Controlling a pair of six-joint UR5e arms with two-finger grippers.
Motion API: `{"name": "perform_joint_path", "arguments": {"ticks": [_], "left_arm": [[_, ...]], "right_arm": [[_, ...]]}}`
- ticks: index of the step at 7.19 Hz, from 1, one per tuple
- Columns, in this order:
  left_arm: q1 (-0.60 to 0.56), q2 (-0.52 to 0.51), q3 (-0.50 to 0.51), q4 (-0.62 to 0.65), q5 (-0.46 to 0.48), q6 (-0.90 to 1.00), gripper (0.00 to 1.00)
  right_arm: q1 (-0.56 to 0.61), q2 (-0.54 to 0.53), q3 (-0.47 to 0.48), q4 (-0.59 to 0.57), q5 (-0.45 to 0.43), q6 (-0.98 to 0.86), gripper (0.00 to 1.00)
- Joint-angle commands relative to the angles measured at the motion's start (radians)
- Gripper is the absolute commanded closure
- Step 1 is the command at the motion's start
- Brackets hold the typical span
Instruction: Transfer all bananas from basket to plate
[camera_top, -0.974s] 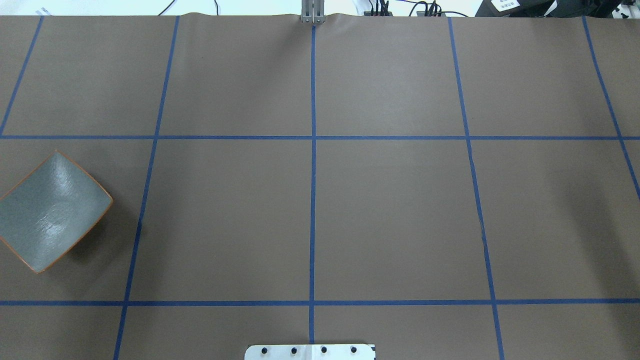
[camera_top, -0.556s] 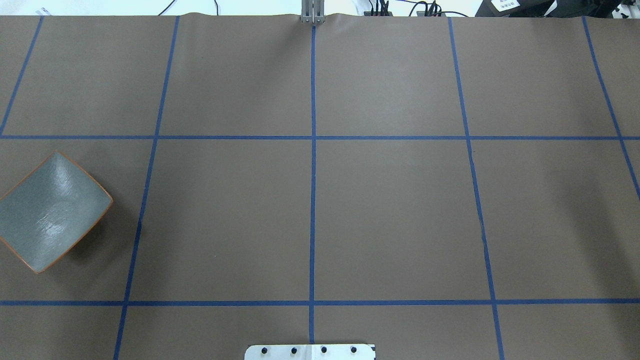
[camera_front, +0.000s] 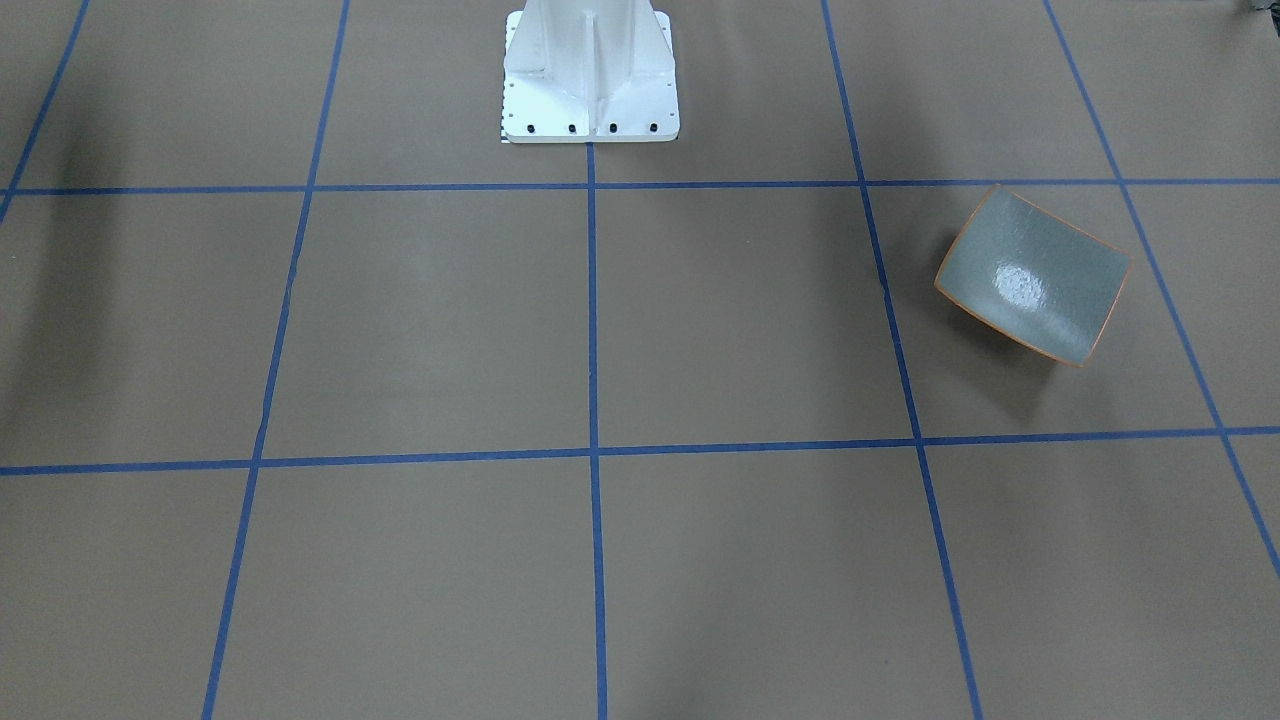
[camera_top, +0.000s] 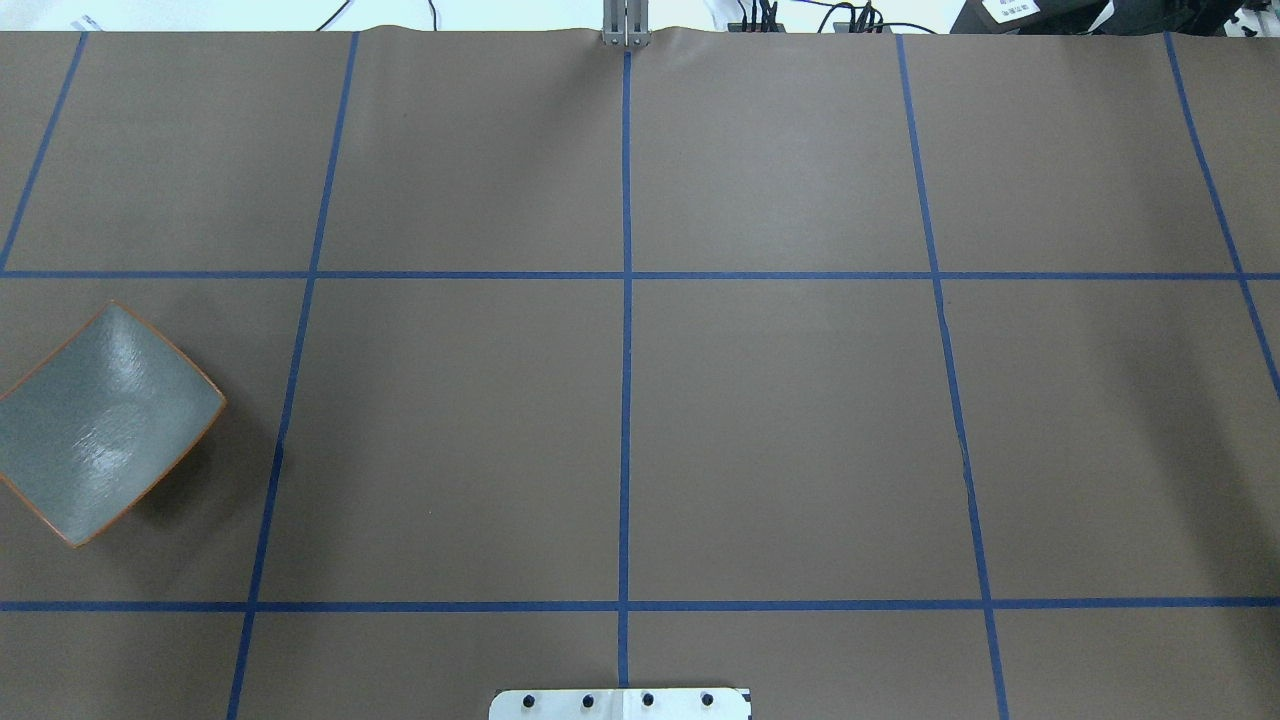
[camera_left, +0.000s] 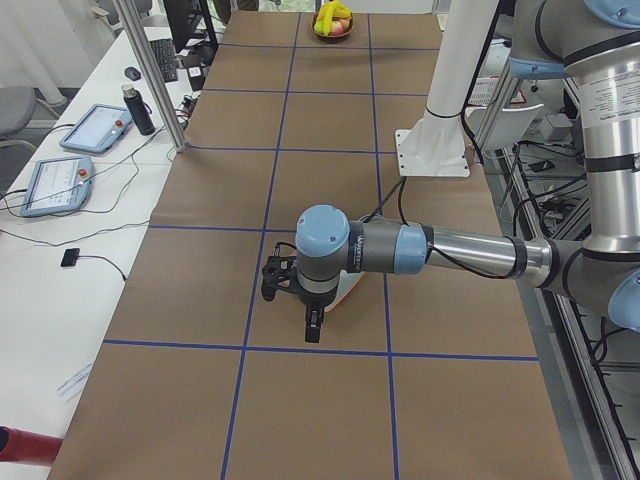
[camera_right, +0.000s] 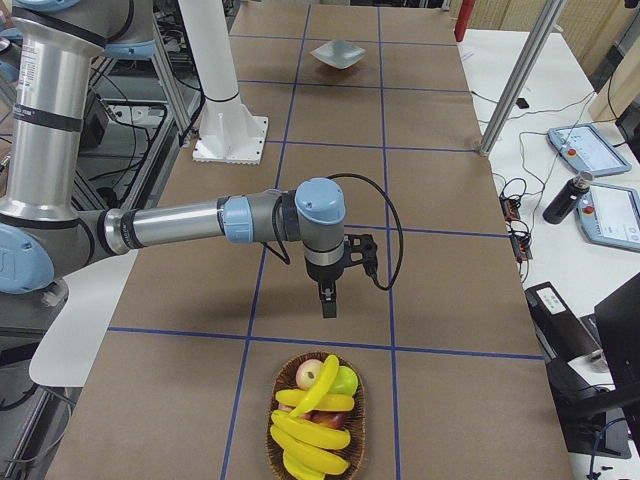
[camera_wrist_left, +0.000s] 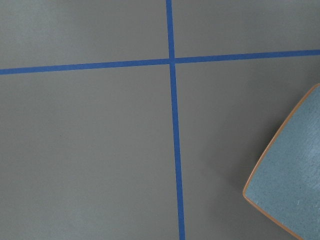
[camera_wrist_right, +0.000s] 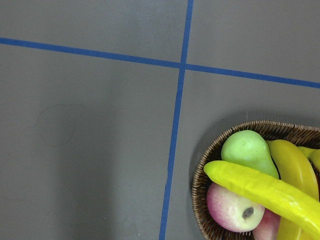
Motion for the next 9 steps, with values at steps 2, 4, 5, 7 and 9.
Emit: {"name": "perform_joint_path", "arguments": {"ticks": [2,4,5,7,9], "left_arm": [[0.0,0.001,0.001,0.0,-0.001,0.0,0.0],[0.0,0.001,0.003,0.0,-0.001,0.0,0.0],[0.0,0.004,0.005,0.0,-0.001,0.0,0.0],[0.0,0.009,0.005,0.001,-0.001,0.0,0.0],[0.0,0.014,0.006,0.001,-0.001,0.0,0.0]], "right_arm": [[0.047,-0.006,-0.161,0.128,-0.012,-0.367,0.0],[0.111,0.069,-0.299,0.114,0.003,-0.627,0.0],[0.13,0.143,-0.423,0.115,0.015,-0.757,0.0],[0.135,0.189,-0.539,0.114,0.043,-0.83,0.0],[0.135,0.162,-0.535,0.115,0.046,-0.83,0.0]]}}
